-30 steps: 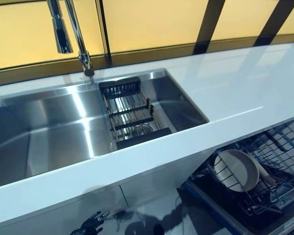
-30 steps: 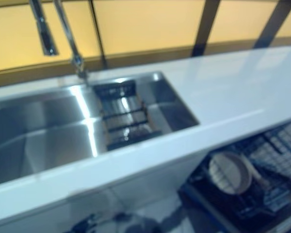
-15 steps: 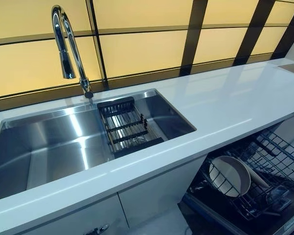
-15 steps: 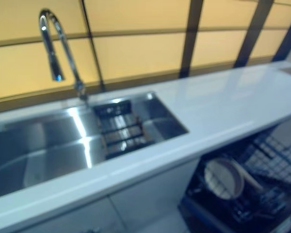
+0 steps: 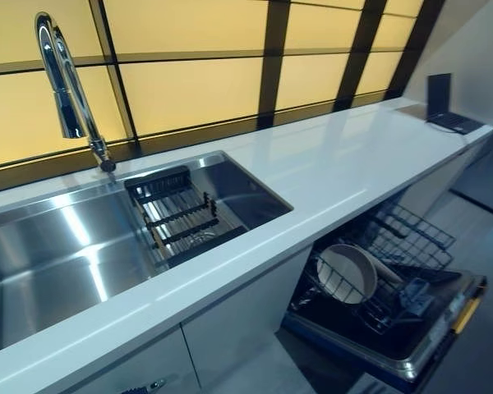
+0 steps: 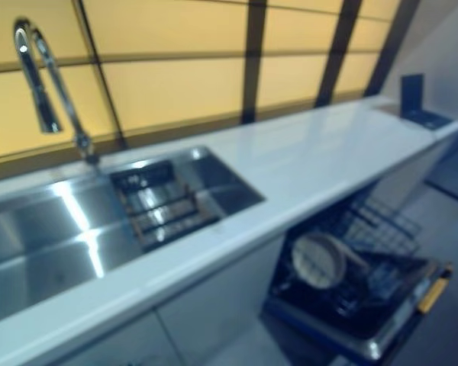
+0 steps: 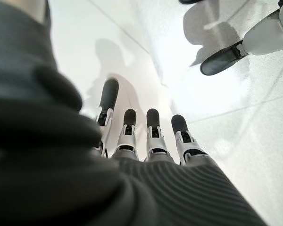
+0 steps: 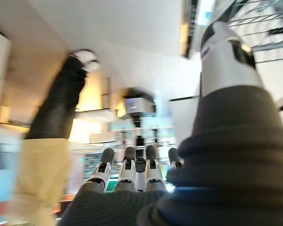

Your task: Take plates into dishwasher

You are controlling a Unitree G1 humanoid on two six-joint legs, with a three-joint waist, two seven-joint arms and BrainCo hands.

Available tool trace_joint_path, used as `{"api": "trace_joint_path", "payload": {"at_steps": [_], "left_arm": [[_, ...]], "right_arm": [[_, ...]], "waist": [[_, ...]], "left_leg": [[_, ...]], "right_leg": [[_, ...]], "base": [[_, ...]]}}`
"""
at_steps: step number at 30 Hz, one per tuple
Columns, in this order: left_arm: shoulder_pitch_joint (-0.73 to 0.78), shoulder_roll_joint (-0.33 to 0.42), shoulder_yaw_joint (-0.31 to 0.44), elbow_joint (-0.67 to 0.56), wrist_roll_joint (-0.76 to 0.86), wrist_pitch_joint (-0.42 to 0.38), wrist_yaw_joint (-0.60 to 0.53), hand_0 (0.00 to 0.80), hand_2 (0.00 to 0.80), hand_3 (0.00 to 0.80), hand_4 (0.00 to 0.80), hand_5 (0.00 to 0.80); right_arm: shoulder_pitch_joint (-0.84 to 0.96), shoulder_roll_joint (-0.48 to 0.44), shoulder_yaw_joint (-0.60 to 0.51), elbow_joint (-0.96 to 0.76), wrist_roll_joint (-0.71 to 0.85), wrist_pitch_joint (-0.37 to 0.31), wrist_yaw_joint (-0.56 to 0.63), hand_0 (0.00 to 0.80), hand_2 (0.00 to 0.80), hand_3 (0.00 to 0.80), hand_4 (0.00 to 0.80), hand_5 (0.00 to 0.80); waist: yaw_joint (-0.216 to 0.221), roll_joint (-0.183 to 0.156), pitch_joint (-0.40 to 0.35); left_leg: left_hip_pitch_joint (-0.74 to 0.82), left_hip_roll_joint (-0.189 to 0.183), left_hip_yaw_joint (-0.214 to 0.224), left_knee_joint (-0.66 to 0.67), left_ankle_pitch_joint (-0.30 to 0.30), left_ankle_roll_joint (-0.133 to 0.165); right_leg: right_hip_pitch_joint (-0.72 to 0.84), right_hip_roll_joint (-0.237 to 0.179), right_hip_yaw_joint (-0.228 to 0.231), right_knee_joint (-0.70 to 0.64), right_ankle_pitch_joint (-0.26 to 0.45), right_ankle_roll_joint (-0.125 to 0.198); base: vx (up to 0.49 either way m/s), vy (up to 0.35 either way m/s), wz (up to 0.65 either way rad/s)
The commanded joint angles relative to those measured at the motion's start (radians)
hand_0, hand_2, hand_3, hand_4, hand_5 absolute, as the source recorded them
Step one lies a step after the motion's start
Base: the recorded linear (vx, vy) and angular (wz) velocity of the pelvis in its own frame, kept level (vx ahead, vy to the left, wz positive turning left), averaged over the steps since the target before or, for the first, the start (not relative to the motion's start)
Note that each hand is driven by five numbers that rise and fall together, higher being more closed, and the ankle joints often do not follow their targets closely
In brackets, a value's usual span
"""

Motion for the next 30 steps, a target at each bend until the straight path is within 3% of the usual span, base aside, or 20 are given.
{"api": "trace_joint_path", "payload": {"at_steps": [1, 5, 7, 8, 9, 10, 11, 12, 15, 16, 18, 19, 23, 24, 25, 26, 27, 28, 30], "left_arm": [[-0.033, 0.044, 0.055, 0.041, 0.038, -0.029, -0.015, 0.000, 0.000, 0.000, 0.000, 0.000], [-0.015, 0.055, 0.082, 0.063, 0.049, -0.043, -0.029, 0.000, 0.000, 0.000, 0.000, 0.000], [-0.034, 0.075, 0.076, 0.065, 0.061, -0.050, -0.032, 0.000, 0.000, 0.000, 0.000, 0.000], [-0.035, 0.076, 0.076, 0.065, 0.060, -0.051, -0.031, 0.000, 0.000, 0.000, 0.000, 0.000], [-0.059, 0.089, 0.065, 0.061, 0.038, -0.045, -0.018, 0.000, 0.000, 0.000, 0.000, 0.000], [-0.073, 0.095, 0.060, 0.058, 0.023, -0.038, -0.011, 0.000, 0.000, 0.000, 0.000, 0.000], [-0.083, 0.099, 0.057, 0.053, 0.014, -0.032, -0.006, 0.000, 0.000, 0.000, 0.000, 0.000], [-0.106, 0.103, 0.052, 0.050, 0.017, -0.027, -0.006, 0.000, 0.000, 0.000, 0.000, 0.000], [-0.112, 0.111, 0.064, 0.061, 0.004, -0.030, -0.017, 0.000, 0.000, 0.000, 0.000, 0.000], [-0.111, 0.111, 0.066, 0.062, 0.002, -0.031, -0.018, 0.000, 0.000, 0.000, 0.000, 0.000], [-0.078, 0.105, 0.100, 0.083, 0.002, -0.048, -0.058, 0.000, 0.000, 0.000, 0.000, 0.000], [-0.047, 0.088, 0.124, 0.102, -0.017, -0.059, -0.058, 0.000, 0.000, 0.000, 0.000, 0.000], [0.009, 0.054, 0.165, 0.132, 0.022, -0.074, -0.086, 0.000, 0.000, 0.000, 0.000, 0.000], [0.015, 0.049, 0.165, 0.132, 0.028, -0.082, -0.094, 0.000, 0.000, 0.000, 0.000, 0.000], [0.021, 0.044, 0.167, 0.130, 0.032, -0.091, -0.105, 0.000, 0.000, 0.000, 0.000, 0.000], [0.022, 0.044, 0.167, 0.130, 0.033, -0.092, -0.106, 0.000, 0.000, 0.000, 0.000, 0.000], [0.022, 0.033, 0.169, 0.126, 0.045, -0.103, -0.110, 0.000, 0.000, 0.000, 0.000, 0.000], [0.020, 0.027, 0.169, 0.121, 0.049, -0.107, -0.109, 0.000, 0.000, 0.000, 0.000, 0.000], [0.015, 0.023, 0.168, 0.116, 0.058, -0.109, -0.110, 0.000, 0.000, 0.000, 0.000, 0.000]], "right_arm": [[-0.001, 0.019, -0.049, -0.011, 0.029, 0.012, -0.043, 0.000, 0.000, 0.000, 0.000, 0.000], [-0.067, 0.069, 0.025, 0.041, 0.053, 0.075, -0.082, 0.000, 0.000, 0.000, 0.000, 0.000], [-0.113, 0.110, 0.078, 0.115, 0.087, 0.078, -0.131, 0.000, 0.000, 0.000, 0.000, 0.000], [-0.117, 0.111, 0.082, 0.118, 0.092, 0.079, -0.132, 0.000, 0.000, 0.000, 0.000, 0.000], [-0.152, 0.138, 0.119, 0.150, 0.129, 0.077, -0.144, 0.000, 0.000, 0.000, 0.000, 0.000], [-0.168, 0.153, 0.138, 0.154, 0.149, 0.077, -0.143, 0.000, 0.000, 0.000, 0.000, 0.000], [-0.175, 0.161, 0.149, 0.154, 0.164, 0.078, -0.142, 0.000, 0.000, 0.000, 0.000, 0.000], [-0.198, 0.190, 0.177, 0.159, 0.228, 0.080, -0.134, 0.000, 0.000, 0.000, 0.000, 0.000], [-0.212, 0.225, 0.185, 0.146, 0.303, 0.110, -0.089, 0.000, 0.000, 0.000, 0.000, 0.000], [-0.212, 0.227, 0.185, 0.145, 0.303, 0.112, -0.086, 0.000, 0.000, 0.000, 0.000, 0.000], [-0.228, 0.238, 0.193, 0.154, 0.296, 0.154, -0.048, 0.000, 0.000, 0.000, 0.000, 0.000], [-0.253, 0.241, 0.210, 0.196, 0.266, 0.183, -0.041, 0.000, 0.000, 0.000, 0.000, 0.000], [-0.286, 0.269, 0.235, 0.266, 0.292, 0.249, -0.076, 0.000, 0.000, 0.000, 0.000, 0.000], [-0.287, 0.279, 0.233, 0.278, 0.304, 0.269, -0.086, 0.000, 0.000, 0.000, 0.000, 0.000], [-0.285, 0.291, 0.227, 0.304, 0.319, 0.274, -0.104, 0.000, 0.000, 0.000, 0.000, 0.000], [-0.285, 0.292, 0.226, 0.307, 0.320, 0.274, -0.105, 0.000, 0.000, 0.000, 0.000, 0.000], [-0.283, 0.312, 0.217, 0.361, 0.333, 0.264, -0.125, 0.000, 0.000, 0.000, 0.000, 0.000], [-0.281, 0.325, 0.212, 0.384, 0.368, 0.253, -0.132, 0.000, 0.000, 0.000, 0.000, 0.000], [-0.277, 0.338, 0.205, 0.394, 0.440, 0.252, -0.133, 0.000, 0.000, 0.000, 0.000, 0.000]], "waist": [[0.050, -0.009, -0.023], [0.094, -0.026, -0.022], [0.121, -0.040, 0.013], [0.121, -0.041, 0.014], [0.141, -0.047, 0.033], [0.146, -0.050, 0.040], [0.151, -0.052, 0.044], [0.160, -0.057, 0.053], [0.163, -0.059, 0.056], [0.162, -0.059, 0.056], [0.173, -0.049, 0.069], [0.187, -0.044, 0.075], [0.206, -0.033, 0.091], [0.211, -0.040, 0.095], [0.218, -0.048, 0.099], [0.219, -0.048, 0.100], [0.228, -0.056, 0.103], [0.232, -0.055, 0.104], [0.233, -0.047, 0.106]], "left_leg": [[-0.037, -0.032, -0.114, 0.122, -0.123, 0.032], [-0.127, -0.013, -0.128, 0.238, -0.168, 0.049], [-0.223, 0.025, -0.151, 0.368, -0.205, 0.053], [-0.229, 0.027, -0.154, 0.374, -0.206, 0.052], [-0.281, 0.060, -0.171, 0.422, -0.201, 0.038], [-0.307, 0.072, -0.181, 0.436, -0.191, 0.027], [-0.323, 0.078, -0.187, 0.440, -0.179, 0.019], [-0.358, 0.095, -0.208, 0.424, -0.118, -0.017], [-0.342, 0.074, -0.252, 0.273, -0.005, -0.057], [-0.337, 0.072, -0.253, 0.256, 0.004, -0.060], [-0.288, 0.068, -0.268, 0.091, 0.090, -0.080], [-0.269, 0.063, -0.263, 0.004, 0.112, -0.090], [-0.261, 0.028, -0.250, 0.035, 0.104, -0.086], [-0.261, 0.020, -0.248, 0.139, 0.068, -0.073], [-0.265, 0.008, -0.250, 0.279, -0.008, -0.046], [-0.271, 0.010, -0.252, 0.302, -0.024, -0.043], [-0.256, -0.009, -0.257, 0.483, -0.159, 0.012], [-0.229, -0.022, -0.263, 0.562, -0.201, 0.031], [-0.185, -0.031, -0.273, 0.603, -0.218, 0.037]], "right_leg": [[0.068, -0.079, -0.004, 0.077, 0.088, -0.024], [0.127, -0.129, -0.037, 0.116, 0.109, -0.041], [0.116, -0.136, -0.052, 0.119, 0.066, -0.051], [0.114, -0.136, -0.054, 0.121, 0.062, -0.051], [0.140, -0.120, -0.087, 0.105, -0.030, -0.068], [0.149, -0.109, -0.097, 0.097, -0.067, -0.076], [0.154, -0.102, -0.102, 0.091, -0.089, -0.081], [0.182, -0.068, -0.114, 0.052, -0.175, -0.089], [0.167, -0.025, -0.120, 0.070, -0.221, -0.093], [0.166, -0.024, -0.121, 0.074, -0.222, -0.094], [0.179, 0.010, -0.137, 0.081, -0.276, -0.135], [0.196, 0.035, -0.153, 0.058, -0.281, -0.153], [0.215, 0.065, -0.171, 0.020, -0.272, -0.181], [0.216, 0.056, -0.172, 0.014, -0.262, -0.189], [0.215, 0.043, -0.171, 0.011, -0.249, -0.195], [0.216, 0.043, -0.171, 0.011, -0.249, -0.195], [0.211, 0.028, -0.165, 0.001, -0.228, -0.190], [0.203, 0.029, -0.159, -0.009, -0.215, -0.183], [0.189, 0.040, -0.153, -0.014, -0.207, -0.177]], "base": [[-0.252, -0.169, -0.13], [-0.267, -0.241, -0.24], [-0.404, -0.351, -0.20], [-0.463, -0.433, 0.09], [-0.397, -0.382, 0.34], [-0.475, -0.446, 0.41], [-0.491, -0.465, 0.20], [-0.472, -0.465, 0.06], [-0.430, -0.417, 0.04], [-0.288, -0.273, 0.31], [-0.352, -0.366, 0.43], [-0.362, -0.369, 0.23], [-0.303, -0.237, 0.18], [-0.227, -0.124, 0.31], [-0.165, -0.071, 0.29], [-0.184, -0.024, 0.38], [-0.154, 0.026, 0.40], [-0.151, 0.029, 0.40], [-0.093, 0.071, 0.25]]}}
